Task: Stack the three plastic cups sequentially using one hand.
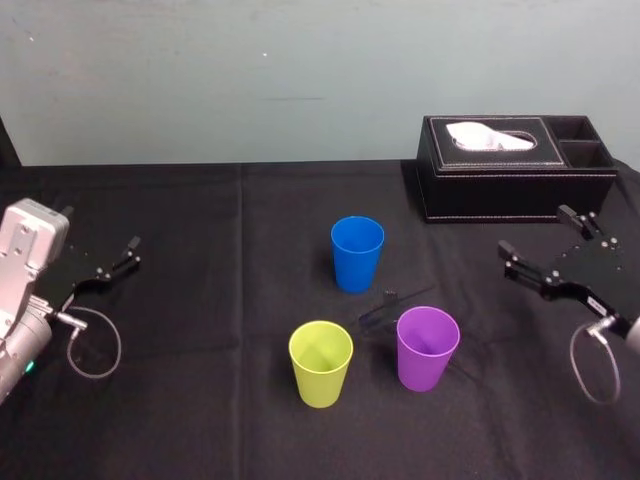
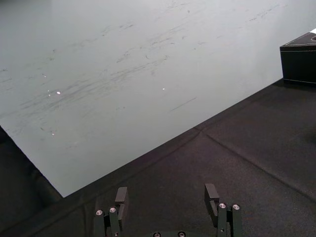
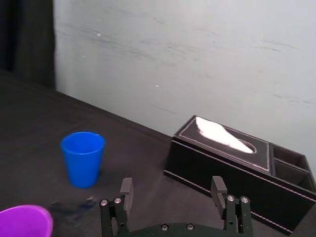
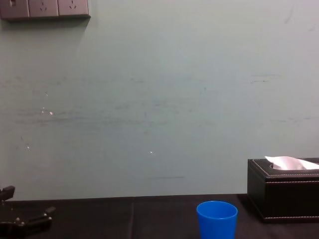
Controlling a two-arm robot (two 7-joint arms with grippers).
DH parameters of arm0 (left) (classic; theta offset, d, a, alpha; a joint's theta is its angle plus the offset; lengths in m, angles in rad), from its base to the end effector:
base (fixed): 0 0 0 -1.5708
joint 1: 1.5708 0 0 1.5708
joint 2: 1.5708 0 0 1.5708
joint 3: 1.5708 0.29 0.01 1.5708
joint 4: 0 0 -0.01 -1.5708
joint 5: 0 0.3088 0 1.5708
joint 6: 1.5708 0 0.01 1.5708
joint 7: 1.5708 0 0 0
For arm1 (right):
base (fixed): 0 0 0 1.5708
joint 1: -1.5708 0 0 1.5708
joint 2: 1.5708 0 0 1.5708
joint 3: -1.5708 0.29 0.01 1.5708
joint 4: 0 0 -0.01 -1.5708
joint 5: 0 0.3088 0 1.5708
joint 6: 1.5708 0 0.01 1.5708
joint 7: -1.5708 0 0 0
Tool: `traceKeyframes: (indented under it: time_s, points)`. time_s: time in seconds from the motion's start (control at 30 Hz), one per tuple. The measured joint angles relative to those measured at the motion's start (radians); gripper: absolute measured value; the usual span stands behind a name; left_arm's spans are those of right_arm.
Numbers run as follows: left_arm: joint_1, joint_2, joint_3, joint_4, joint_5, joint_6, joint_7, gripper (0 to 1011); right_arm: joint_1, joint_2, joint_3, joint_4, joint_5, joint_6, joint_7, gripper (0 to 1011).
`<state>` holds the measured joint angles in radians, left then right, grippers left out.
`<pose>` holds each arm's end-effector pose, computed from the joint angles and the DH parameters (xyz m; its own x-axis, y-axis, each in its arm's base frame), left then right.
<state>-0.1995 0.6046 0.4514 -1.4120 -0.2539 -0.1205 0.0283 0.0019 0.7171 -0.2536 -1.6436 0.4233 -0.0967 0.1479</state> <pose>0.3581 0.0826 -0.3023 0.2923 0.8803 0.3737 -0.9552 0.2873 0.0703 0.3187 -0.1195 -0.2613 0.3965 -0.8799 0.2617 0.9163 0.3968 -0.0540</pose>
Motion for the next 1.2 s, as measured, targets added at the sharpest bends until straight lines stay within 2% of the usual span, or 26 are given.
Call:
traceKeyframes:
  time_s: [0.23, 0.57, 0.93, 1.2]
  points:
    - [0.000, 0.000, 0.000, 0.000, 0.000, 0.000, 0.000, 1010, -0.101, 0.064, 0.054, -0.079, 0.033, -0.021, 0.083, 1000]
    - [0.000, 0.000, 0.000, 0.000, 0.000, 0.000, 0.000, 1010, -0.200, 0.113, 0.103, -0.121, 0.055, -0.069, 0.180, 1000]
    - [0.000, 0.000, 0.000, 0.000, 0.000, 0.000, 0.000, 1010, -0.259, 0.125, 0.118, -0.120, 0.065, -0.097, 0.269, 1000]
    - [0.000, 0.000, 0.000, 0.000, 0.000, 0.000, 0.000, 1010, -0.262, 0.100, 0.098, -0.104, 0.047, -0.091, 0.305, 1002]
